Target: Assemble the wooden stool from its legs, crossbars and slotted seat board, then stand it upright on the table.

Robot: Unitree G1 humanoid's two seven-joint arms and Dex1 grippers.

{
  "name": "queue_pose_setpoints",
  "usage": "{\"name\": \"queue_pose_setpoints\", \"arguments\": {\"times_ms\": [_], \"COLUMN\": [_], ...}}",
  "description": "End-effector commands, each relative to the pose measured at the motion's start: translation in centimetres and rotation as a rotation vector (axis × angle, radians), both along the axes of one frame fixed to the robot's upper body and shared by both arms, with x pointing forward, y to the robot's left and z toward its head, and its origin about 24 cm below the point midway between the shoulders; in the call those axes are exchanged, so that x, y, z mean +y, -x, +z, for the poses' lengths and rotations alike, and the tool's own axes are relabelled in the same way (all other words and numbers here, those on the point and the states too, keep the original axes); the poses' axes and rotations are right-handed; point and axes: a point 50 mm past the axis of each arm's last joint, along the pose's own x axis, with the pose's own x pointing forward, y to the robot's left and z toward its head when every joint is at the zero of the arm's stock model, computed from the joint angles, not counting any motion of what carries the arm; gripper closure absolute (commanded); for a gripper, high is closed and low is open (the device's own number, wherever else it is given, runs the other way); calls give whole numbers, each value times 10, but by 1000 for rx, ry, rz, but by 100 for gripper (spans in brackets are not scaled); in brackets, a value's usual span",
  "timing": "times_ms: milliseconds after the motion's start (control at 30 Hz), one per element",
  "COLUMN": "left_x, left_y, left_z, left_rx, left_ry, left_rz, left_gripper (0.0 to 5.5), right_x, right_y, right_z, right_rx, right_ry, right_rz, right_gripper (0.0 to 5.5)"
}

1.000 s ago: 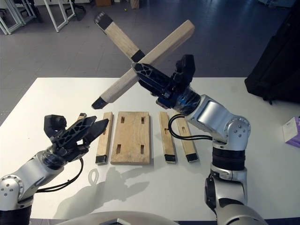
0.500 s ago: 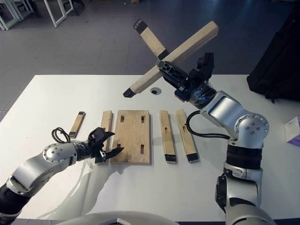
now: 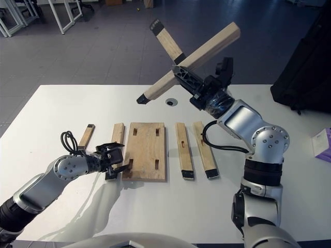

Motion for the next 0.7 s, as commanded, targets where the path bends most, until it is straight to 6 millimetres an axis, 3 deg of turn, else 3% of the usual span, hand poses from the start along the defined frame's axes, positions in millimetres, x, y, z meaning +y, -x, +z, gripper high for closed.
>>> {"name": "queue_pose_setpoints", "arguments": {"times_ms": [33,200,300,433,700], "left_x": [2,10,28,51,59], "left_y": [7,14,32,31,22], "left_z": [-9,-9,-10,-7,-5], "left_rx": [67,156,296,333,290], "left_ry": [-23,-137,-211,-273,-245], "left_rz": [6,-66,-159,-186,-170], "left_gripper": [170,170,170,170,170], "right_x": [-4,-12,-17,-20,7], "right_y": [-5,-8,-3,3,22], "right_z": [3,-7,-41,-70,-85], "right_rx": [-11,-52,-51,-41,-92], "right_ry": [13,67,317,421,446], "right_rz": [-47,-122,-63,22,233], "right_gripper": [350,350,350,350,350]}}
